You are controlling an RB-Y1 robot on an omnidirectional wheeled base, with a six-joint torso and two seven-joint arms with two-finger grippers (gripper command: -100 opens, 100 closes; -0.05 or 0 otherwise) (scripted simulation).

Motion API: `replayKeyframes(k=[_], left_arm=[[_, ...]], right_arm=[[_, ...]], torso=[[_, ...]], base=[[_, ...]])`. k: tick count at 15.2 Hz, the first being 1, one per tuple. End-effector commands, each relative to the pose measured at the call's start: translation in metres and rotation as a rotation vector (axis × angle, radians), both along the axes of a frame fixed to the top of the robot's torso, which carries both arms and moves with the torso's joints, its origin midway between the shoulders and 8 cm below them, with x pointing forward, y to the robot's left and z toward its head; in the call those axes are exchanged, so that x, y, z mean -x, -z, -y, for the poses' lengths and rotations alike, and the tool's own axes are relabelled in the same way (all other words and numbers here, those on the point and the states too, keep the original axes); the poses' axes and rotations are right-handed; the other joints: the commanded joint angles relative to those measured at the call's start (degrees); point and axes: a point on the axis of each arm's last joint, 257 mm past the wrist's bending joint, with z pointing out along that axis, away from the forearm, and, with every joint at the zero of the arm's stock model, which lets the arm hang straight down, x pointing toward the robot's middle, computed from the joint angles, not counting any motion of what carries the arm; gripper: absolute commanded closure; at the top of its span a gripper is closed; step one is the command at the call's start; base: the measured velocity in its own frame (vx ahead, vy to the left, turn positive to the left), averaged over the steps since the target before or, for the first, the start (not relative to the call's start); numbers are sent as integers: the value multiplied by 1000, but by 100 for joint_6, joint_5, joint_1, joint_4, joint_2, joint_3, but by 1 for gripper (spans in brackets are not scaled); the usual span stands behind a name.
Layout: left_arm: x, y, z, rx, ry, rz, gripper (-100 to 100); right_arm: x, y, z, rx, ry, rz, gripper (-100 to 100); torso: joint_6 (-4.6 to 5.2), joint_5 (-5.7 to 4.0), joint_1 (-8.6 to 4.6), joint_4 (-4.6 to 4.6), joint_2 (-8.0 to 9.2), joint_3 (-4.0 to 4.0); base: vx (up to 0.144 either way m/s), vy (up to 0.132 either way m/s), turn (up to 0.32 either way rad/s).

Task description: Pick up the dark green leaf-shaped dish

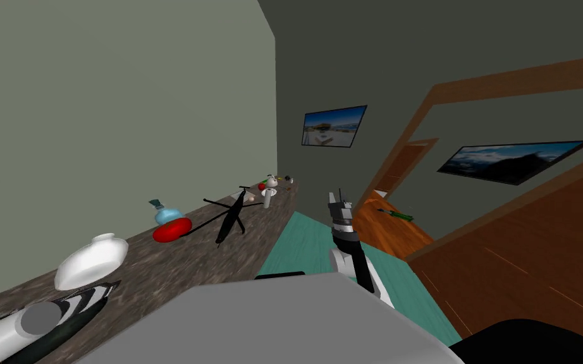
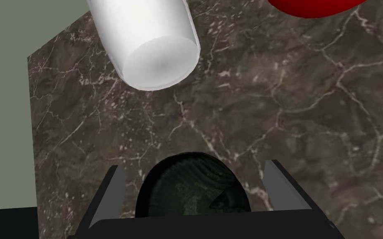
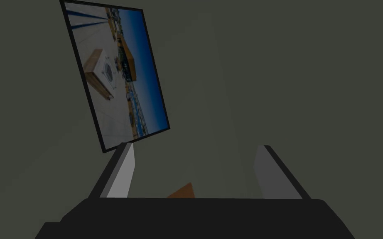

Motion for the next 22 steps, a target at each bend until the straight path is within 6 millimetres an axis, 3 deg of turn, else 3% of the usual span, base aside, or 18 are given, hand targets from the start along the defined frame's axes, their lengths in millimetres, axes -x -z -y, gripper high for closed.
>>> replayKeyframes(k=[1,7,8,9,13,14,22], left_arm=[[18,18,6,75,-63,1,-100],[44,42,16,178,-149,-3,-100],[38,35,12,148,-125,-1,-100],[36,46,13,156,-123,-3,-100],[34,51,13,159,-120,-5,-100],[33,52,13,157,-119,-4,100],[37,40,12,153,-126,0,100]], right_arm=[[0,0,0,0,0,0,0],[0,0,0,0,0,0,0],[0,0,0,0,0,0,0],[0,0,0,0,0,0,0],[0,0,0,0,0,0,0],[0,0,0,0,0,0,0],[0,0,0,0,0,0,0]], torso=[[0,0,0,0,0,0],[-1,0,2,1,4,2],[-2,1,4,1,5,3],[-2,1,4,1,6,3],[-3,6,26,-2,-11,-6],[-2,5,21,-2,-9,-5],[-1,-4,-16,2,22,11]], base=[[16,-6,-142],[8,-2,-86],[-1,4,-24],[21,26,60],[38,47,41],[10,12,-3],[-19,-19,-28]])
